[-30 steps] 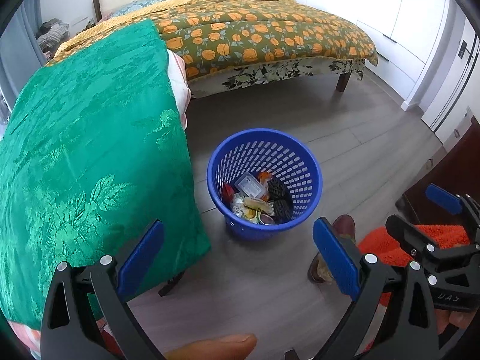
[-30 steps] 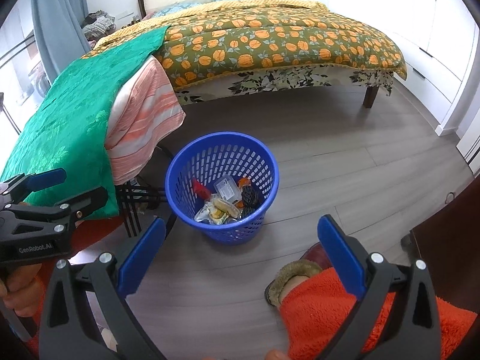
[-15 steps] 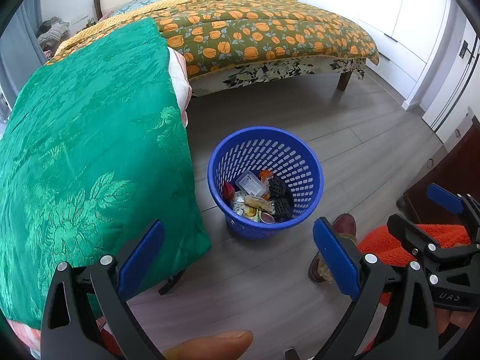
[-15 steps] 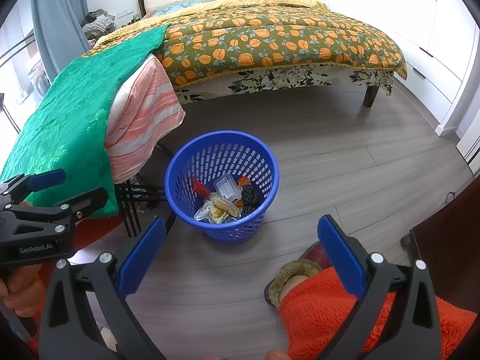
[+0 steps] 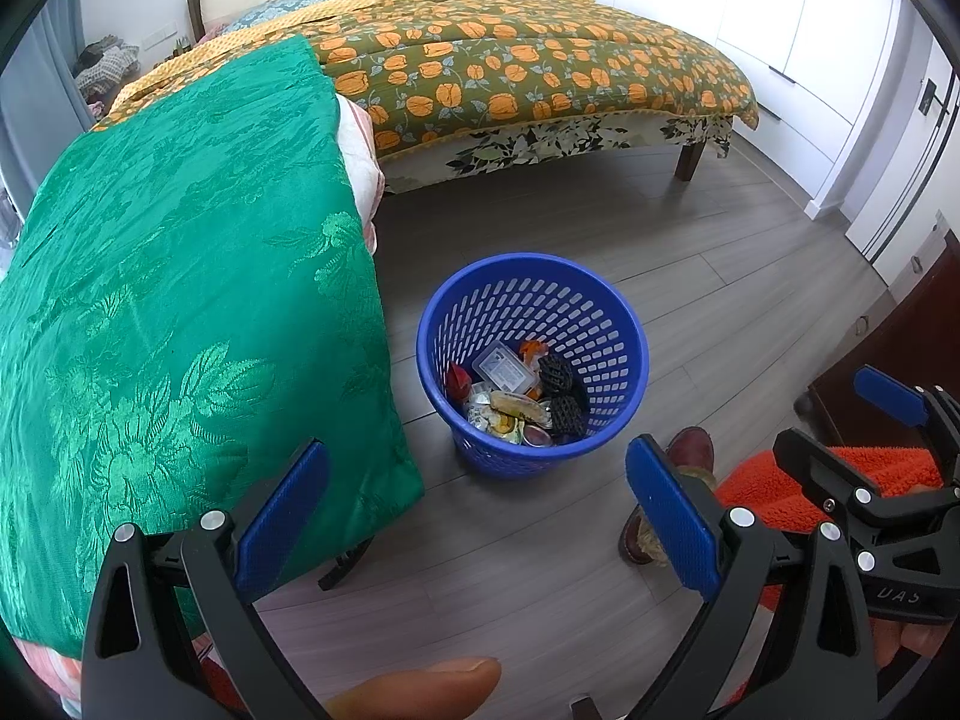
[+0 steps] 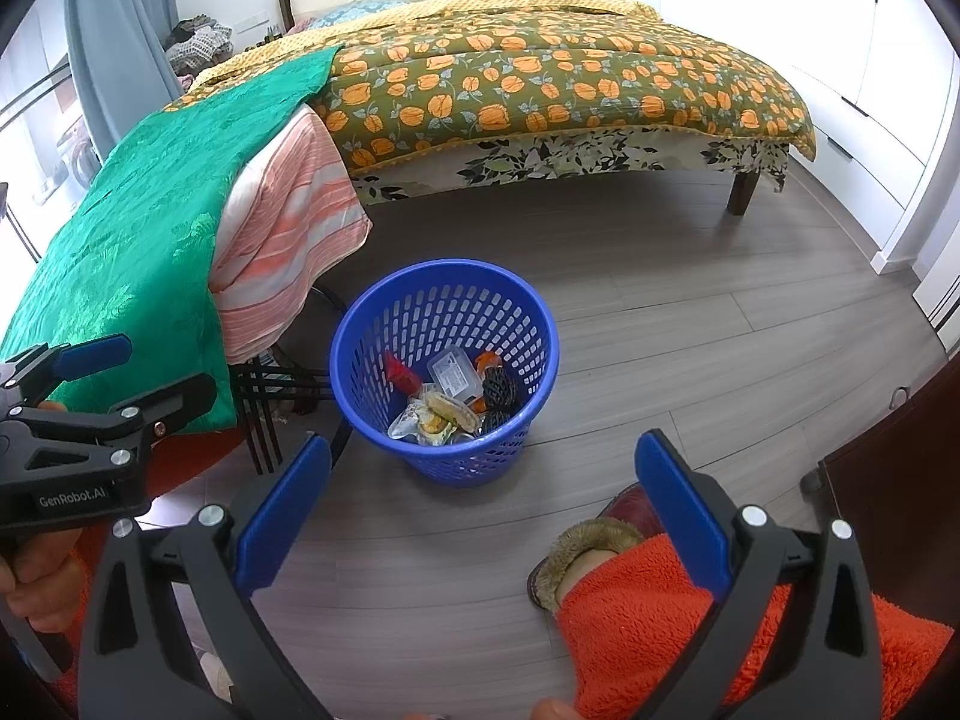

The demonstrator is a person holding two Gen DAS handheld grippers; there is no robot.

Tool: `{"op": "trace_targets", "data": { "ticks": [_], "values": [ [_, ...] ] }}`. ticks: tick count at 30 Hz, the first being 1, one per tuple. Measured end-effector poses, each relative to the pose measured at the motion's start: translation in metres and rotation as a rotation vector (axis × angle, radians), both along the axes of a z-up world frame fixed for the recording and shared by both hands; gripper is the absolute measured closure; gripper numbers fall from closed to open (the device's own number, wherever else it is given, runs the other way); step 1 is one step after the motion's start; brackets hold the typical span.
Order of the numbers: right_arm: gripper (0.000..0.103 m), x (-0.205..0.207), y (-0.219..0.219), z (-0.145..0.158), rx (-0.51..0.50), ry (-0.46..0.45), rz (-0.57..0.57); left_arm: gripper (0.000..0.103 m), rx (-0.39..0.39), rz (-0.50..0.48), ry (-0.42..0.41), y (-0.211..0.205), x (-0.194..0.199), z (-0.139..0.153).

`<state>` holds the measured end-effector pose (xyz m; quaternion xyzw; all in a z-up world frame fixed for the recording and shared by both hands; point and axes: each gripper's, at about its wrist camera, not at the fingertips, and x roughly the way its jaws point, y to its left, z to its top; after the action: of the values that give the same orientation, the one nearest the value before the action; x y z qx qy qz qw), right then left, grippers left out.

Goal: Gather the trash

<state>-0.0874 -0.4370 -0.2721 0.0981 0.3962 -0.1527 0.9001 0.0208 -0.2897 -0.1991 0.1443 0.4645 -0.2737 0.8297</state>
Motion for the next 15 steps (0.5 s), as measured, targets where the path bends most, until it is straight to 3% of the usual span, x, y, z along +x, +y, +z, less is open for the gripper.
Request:
{"op": "trace_targets", "data": {
  "ticks": [15],
  "values": [
    [0.005,0.0004,0.002,-0.0003,-0.001,0.001,-0.001,0.005,0.002,0.0,-0.002,0.0015,0.0014,-0.0014]
  ]
}}
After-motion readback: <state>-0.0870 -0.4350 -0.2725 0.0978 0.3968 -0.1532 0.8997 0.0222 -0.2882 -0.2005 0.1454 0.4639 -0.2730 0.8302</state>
